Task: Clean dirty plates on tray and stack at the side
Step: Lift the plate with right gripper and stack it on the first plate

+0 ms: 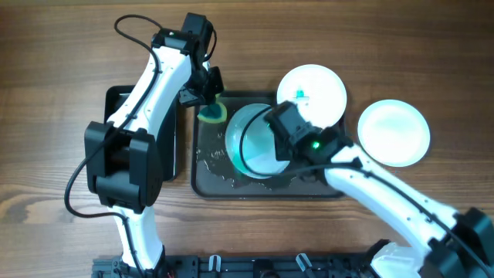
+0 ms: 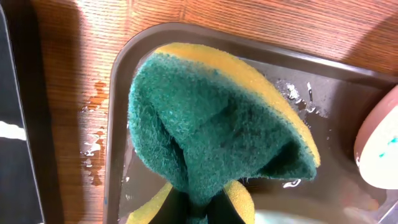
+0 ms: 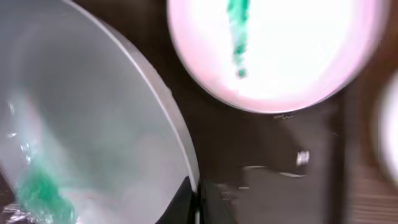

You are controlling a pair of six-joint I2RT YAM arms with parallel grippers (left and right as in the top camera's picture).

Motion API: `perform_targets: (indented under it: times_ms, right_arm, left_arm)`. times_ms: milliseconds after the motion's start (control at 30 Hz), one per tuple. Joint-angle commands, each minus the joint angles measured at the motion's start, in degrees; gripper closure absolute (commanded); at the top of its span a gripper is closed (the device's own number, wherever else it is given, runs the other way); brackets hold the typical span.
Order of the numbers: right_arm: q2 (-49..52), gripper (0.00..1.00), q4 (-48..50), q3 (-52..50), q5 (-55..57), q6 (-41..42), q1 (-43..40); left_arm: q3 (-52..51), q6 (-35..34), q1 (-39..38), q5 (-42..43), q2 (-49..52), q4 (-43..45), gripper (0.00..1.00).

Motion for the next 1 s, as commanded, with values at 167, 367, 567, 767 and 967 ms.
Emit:
perform_targets:
  times_ms: [167,367,567,767,967]
  right_arm:
    - [-9.60,0.96,-3.96,0.70,34.95,-3.74,11.21]
    - [-11.61,0.96,-0.35,0.70,54.21,-16.41,16.48]
    - [-11.61,0.96,11.93,0.70,64.32,-31.69,19.67]
    - [-11.61,0.96,12.96,-0.92,58.25,-29.35,19.65]
    - [-11.58,0.96,12.41,-4.81,52.87,-24.90,18.14]
  left_arm:
    - [0.90,0.92,0.00,1.49,-0.96,0.31,0.96]
    - [0.90,0.92,0.00,1.46,-0.96,-0.09,0.96]
    - [0.90,0.92,0.00,1.49,-0.96,-0.13,0.96]
    - [0.90,0.92,0.00,1.49,-0.96,-0.44,0.96]
    - [0.90,0.92,0.00,1.49,-0.96,-0.55,0.96]
